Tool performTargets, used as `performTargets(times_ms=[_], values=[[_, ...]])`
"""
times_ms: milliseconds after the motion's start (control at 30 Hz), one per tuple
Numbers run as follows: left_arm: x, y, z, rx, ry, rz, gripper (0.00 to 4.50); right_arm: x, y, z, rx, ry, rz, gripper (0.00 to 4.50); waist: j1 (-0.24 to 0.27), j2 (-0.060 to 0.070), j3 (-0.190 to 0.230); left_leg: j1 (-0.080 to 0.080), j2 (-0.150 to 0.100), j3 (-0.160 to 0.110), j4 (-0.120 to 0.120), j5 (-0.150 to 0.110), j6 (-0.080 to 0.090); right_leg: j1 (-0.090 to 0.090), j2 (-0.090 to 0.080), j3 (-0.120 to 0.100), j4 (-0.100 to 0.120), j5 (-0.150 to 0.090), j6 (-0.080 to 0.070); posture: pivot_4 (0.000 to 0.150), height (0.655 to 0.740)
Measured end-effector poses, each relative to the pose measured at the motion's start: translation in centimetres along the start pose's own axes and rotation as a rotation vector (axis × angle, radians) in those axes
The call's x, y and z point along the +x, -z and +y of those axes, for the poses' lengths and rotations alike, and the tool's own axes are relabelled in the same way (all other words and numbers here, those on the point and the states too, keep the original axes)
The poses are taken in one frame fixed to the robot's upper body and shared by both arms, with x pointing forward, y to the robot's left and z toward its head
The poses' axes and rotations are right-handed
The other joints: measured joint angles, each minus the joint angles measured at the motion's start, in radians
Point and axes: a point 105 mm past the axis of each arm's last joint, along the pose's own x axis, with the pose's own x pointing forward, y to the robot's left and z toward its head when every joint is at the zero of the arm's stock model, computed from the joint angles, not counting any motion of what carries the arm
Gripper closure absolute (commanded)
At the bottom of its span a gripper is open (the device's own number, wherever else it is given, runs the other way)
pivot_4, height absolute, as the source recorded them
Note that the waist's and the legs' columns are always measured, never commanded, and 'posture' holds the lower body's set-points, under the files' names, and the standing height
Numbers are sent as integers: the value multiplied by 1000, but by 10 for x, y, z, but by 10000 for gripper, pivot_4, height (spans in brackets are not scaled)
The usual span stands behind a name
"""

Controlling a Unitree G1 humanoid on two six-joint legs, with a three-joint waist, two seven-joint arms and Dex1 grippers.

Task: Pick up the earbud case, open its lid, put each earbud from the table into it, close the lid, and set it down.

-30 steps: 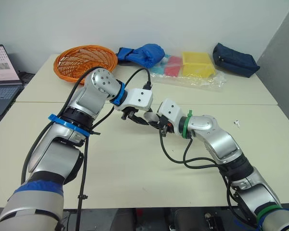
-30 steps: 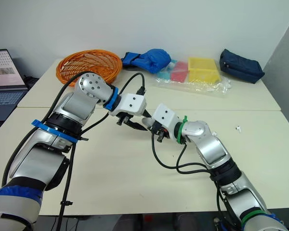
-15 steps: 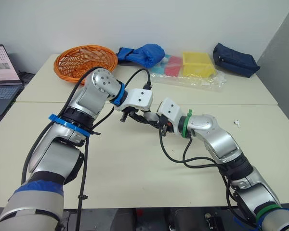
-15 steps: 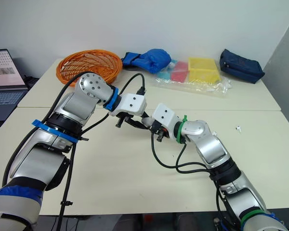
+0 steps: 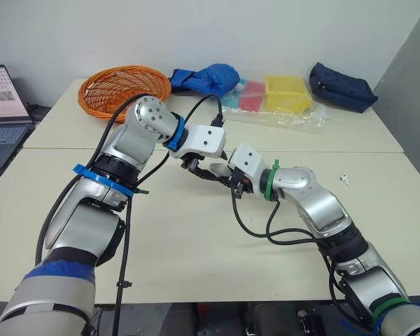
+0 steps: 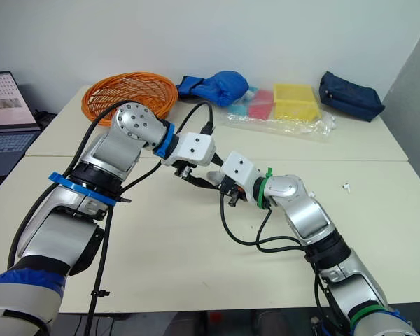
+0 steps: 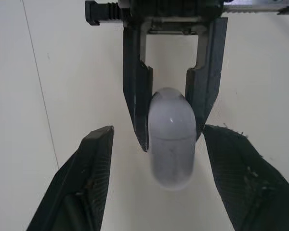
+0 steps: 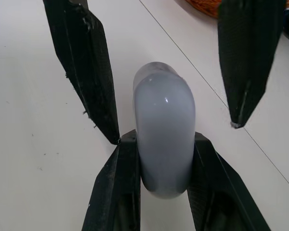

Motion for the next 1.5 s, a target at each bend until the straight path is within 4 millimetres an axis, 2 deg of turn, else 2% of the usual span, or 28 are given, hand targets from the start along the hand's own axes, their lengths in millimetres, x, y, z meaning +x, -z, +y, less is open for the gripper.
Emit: performTargets(times_ms=[267, 367, 567, 1100, 1300, 1433, 1500], values=[[-1, 2, -1, -2, 10, 15, 14820, 0, 0, 1, 1, -4, 1, 36375, 0, 0, 0, 0, 0, 0, 0, 0, 0, 0, 0, 0, 0, 0, 0, 1500, 7400], [-1, 3, -1, -3, 10, 20, 20787, 0, 0, 1, 2, -5, 1, 36375, 0, 0, 0, 0, 0, 0, 0, 0, 0, 0, 0, 0, 0, 0, 0, 1500, 7400], [-1, 4, -3, -19, 22, 20, 37531, -1, 1, -1, 4, 8, 3, 36375, 0, 0, 0, 0, 0, 0, 0, 0, 0, 0, 0, 0, 0, 0, 0, 1500, 7400], [-3, 4, -4, -30, 31, 27, 37504, 0, 0, 0, 9, 2, 0, 36375, 0, 0, 0, 0, 0, 0, 0, 0, 0, 0, 0, 0, 0, 0, 0, 1500, 7400], [-3, 6, -4, -61, 11, 2, 37504, -1, 1, 1, 12, -12, -1, 16580, 0, 0, 0, 0, 0, 0, 0, 0, 0, 0, 0, 0, 0, 0, 0, 1500, 7400], [0, 16, -11, -193, -35, -120, 37504, -18, 0, 1, 19, -38, -19, 1557, 1, 0, 0, 0, 0, 0, 1, 0, 0, 0, 0, 0, 0, 0, 0, 1500, 7400], [1, 15, -11, -258, -73, -206, 37504, -28, -1, 3, 55, -55, -37, 302, 2, 0, 0, 0, 0, -1, 1, 0, 0, 0, -1, -1, 1, 0, 0, 1500, 7400]])
